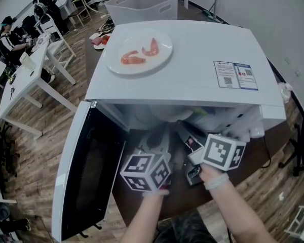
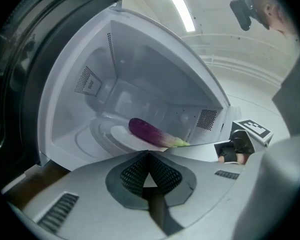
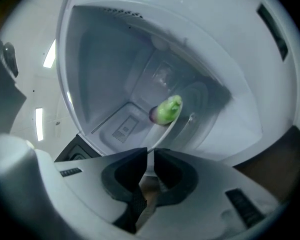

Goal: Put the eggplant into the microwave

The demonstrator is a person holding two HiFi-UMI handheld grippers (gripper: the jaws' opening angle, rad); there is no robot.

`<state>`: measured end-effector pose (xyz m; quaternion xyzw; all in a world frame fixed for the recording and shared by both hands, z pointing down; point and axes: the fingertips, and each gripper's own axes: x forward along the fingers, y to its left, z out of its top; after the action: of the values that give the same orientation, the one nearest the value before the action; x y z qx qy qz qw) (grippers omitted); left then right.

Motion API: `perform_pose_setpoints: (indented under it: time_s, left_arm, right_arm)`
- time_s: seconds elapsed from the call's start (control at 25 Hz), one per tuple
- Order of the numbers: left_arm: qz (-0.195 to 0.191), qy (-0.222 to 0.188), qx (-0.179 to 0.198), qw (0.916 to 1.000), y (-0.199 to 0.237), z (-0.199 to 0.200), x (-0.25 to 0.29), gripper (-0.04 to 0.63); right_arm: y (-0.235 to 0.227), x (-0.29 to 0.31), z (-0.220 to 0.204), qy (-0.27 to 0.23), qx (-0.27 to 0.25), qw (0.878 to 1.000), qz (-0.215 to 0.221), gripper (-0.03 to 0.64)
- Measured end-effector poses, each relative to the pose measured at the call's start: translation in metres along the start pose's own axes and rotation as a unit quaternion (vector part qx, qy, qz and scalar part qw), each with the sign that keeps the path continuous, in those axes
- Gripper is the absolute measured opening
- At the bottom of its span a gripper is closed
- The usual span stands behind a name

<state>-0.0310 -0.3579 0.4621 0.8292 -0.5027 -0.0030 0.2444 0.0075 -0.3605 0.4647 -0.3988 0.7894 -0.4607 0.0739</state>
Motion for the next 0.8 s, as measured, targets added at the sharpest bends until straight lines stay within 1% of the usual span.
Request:
perform_pose_setpoints:
  time_s: [0.16, 0.24, 0.4, 0.48, 0.52, 0.56, 0.68, 0.8]
  left_arm:
    - [-0.004, 0.006, 0.0, 1.0, -0.002, -0.003, 0.001, 0.005]
    - [-0.004, 0.007, -0.001, 1.0, -0.003, -0.004, 0.002, 0.005]
    - [-0.005, 0.007, 0.0, 1.0, -0.004, -0.006, 0.003, 0.005]
    - [-0.006, 0.009, -0.006, 0.9999, -0.003, -0.009, 0.004, 0.005]
    - [-0.007, 0.009, -0.011, 0.9999, -0.003, -0.01, 0.004, 0.005]
    - [-0.008, 0.009, -0.015, 0.9998, -0.003, -0.011, 0.003, 0.005]
    - [-0.009, 0.012, -0.015, 0.9998, -0.003, -0.014, 0.003, 0.005]
    - [-0.008, 0.016, -0.021, 0.9996, -0.003, -0.019, 0.0, 0.005]
  right_arm:
    - [0.001, 0.001, -0.001, 0.009, 0.01, 1.0, -0.012, 0.048]
    - [0.002, 0.002, -0.001, 0.013, 0.007, 1.0, -0.015, 0.048]
    - [-0.002, -0.001, -0.004, 0.024, -0.016, 0.999, -0.026, 0.048]
    - [-0.001, -0.002, -0.004, 0.026, -0.035, 0.999, -0.025, 0.046]
    - [-0.001, -0.003, -0.005, 0.027, -0.045, 0.998, -0.026, 0.031]
    - [-0.001, -0.003, -0.006, 0.028, -0.053, 0.998, -0.026, 0.002]
    - [-0.001, -0.005, -0.012, 0.033, -0.062, 0.997, -0.015, 0.002]
    - [-0.005, -0.008, -0.015, 0.033, -0.068, 0.997, -0.016, 0.002]
